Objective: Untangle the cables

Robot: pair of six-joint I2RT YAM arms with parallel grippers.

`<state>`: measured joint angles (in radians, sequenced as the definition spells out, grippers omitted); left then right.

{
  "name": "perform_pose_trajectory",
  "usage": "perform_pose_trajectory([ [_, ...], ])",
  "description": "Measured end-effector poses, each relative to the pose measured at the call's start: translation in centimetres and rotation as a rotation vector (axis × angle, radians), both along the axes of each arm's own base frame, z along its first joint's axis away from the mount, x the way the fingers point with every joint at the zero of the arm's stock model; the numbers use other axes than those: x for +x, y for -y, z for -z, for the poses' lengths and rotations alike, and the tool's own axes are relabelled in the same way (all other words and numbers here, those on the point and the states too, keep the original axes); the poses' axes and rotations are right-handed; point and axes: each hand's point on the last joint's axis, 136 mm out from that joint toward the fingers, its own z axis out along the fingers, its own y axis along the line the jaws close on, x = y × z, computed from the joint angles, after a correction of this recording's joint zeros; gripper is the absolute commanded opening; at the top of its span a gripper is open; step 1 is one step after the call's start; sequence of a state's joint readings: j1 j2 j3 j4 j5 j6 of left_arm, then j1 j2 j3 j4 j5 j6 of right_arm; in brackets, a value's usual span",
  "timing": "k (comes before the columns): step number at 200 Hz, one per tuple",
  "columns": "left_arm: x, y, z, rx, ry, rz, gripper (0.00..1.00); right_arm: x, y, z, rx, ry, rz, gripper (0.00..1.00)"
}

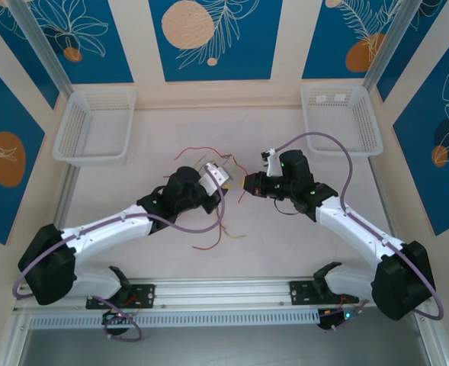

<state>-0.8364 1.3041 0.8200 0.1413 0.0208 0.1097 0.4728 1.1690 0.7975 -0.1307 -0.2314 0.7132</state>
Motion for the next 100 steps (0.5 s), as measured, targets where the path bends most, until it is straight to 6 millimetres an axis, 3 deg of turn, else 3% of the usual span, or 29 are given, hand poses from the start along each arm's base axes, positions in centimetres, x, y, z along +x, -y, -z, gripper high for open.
perform_pose_trajectory([
  [61,0.6,-3.1,-2.1,-0.102,-0.005,-0.079,0.0,1.8,4.4,0.0,-0.011,-0.01,0.111,0.0],
  [100,0.7,-5.0,-3.1,-0.193,-0.043,-0.094,0.0,1.6,4.4,0.8,0.019,-0.03,0.051,0.0],
])
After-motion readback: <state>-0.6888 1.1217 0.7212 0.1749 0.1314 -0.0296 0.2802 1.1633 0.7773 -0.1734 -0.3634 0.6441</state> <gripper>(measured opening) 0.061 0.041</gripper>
